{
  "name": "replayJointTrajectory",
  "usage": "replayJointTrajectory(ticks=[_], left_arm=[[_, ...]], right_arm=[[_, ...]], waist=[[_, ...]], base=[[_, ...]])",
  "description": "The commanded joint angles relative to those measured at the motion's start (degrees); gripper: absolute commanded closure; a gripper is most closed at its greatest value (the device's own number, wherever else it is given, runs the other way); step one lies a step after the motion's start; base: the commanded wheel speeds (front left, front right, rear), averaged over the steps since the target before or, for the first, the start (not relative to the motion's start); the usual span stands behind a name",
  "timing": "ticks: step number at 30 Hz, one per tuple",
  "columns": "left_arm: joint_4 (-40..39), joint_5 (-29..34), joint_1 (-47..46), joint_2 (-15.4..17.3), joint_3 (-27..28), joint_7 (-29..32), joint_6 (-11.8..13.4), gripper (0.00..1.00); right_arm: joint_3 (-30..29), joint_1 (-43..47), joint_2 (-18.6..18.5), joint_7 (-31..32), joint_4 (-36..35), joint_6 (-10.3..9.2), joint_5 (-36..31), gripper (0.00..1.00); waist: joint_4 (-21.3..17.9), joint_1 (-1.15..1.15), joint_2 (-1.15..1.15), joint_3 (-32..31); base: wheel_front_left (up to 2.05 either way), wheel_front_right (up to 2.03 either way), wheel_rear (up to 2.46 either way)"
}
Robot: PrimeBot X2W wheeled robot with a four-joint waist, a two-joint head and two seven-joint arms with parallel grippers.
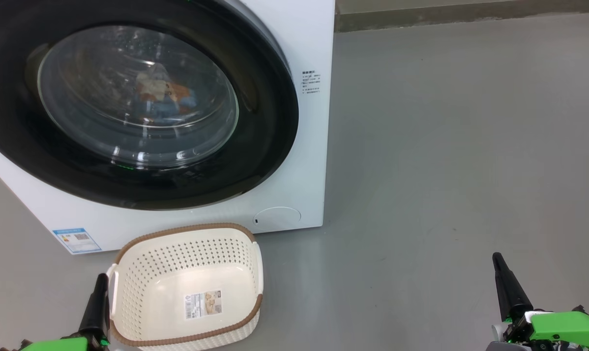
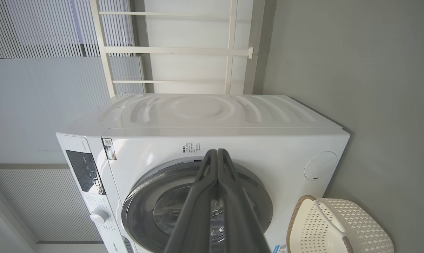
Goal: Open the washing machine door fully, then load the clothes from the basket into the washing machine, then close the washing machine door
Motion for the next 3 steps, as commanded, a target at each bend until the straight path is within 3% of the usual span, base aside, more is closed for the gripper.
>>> replayJointTrajectory(ticks=[1,3], left_arm=[[-1.1,0.2,-2.3,1.0,2.0,0.4,-0.6,1.00],[-1.1,0.2,-2.3,1.0,2.0,0.4,-0.6,1.00]], right_arm=[[1.3,-2.6,-0.2,0.4,-1.7,-0.05,0.2,1.00],[1.3,-2.6,-0.2,0.4,-1.7,-0.05,0.2,1.00]], waist=[[0.0,0.00,0.00,0.0],[0.0,0.00,0.00,0.0]], base=[[0.00,0.00,0.00],[0.00,0.00,0.00]])
